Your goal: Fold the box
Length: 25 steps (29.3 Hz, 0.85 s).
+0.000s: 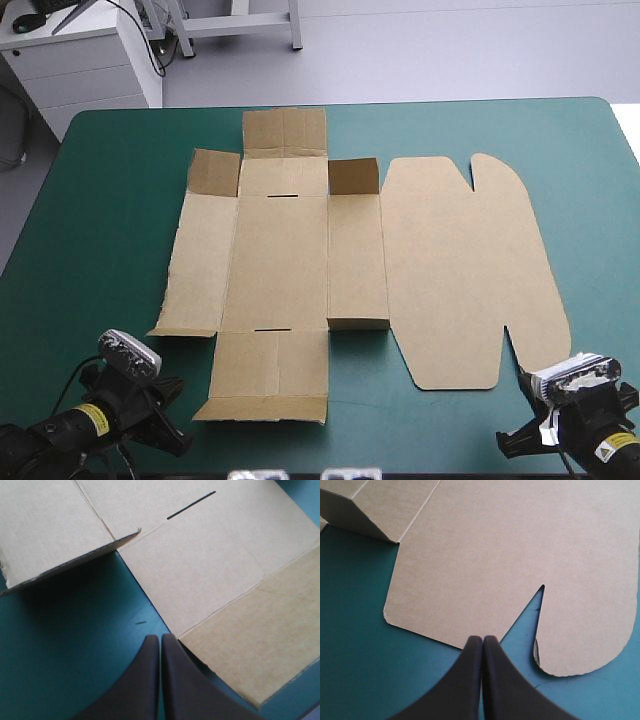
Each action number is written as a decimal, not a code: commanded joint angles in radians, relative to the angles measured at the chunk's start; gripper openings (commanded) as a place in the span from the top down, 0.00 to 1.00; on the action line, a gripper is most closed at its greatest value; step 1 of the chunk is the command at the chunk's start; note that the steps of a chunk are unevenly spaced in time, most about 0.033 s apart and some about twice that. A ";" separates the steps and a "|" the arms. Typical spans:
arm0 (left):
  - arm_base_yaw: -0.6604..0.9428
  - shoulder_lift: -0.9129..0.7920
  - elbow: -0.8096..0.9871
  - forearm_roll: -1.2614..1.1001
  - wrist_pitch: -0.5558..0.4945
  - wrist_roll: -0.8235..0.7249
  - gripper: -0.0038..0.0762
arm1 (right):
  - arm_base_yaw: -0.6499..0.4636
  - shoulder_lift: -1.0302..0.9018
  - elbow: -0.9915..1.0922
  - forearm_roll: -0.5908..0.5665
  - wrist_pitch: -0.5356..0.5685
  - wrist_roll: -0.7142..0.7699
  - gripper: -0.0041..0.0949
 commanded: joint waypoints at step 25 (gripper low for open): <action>0.002 0.195 -0.365 0.012 0.034 -0.105 0.96 | 0.004 0.011 -0.024 0.018 -0.060 -0.002 0.98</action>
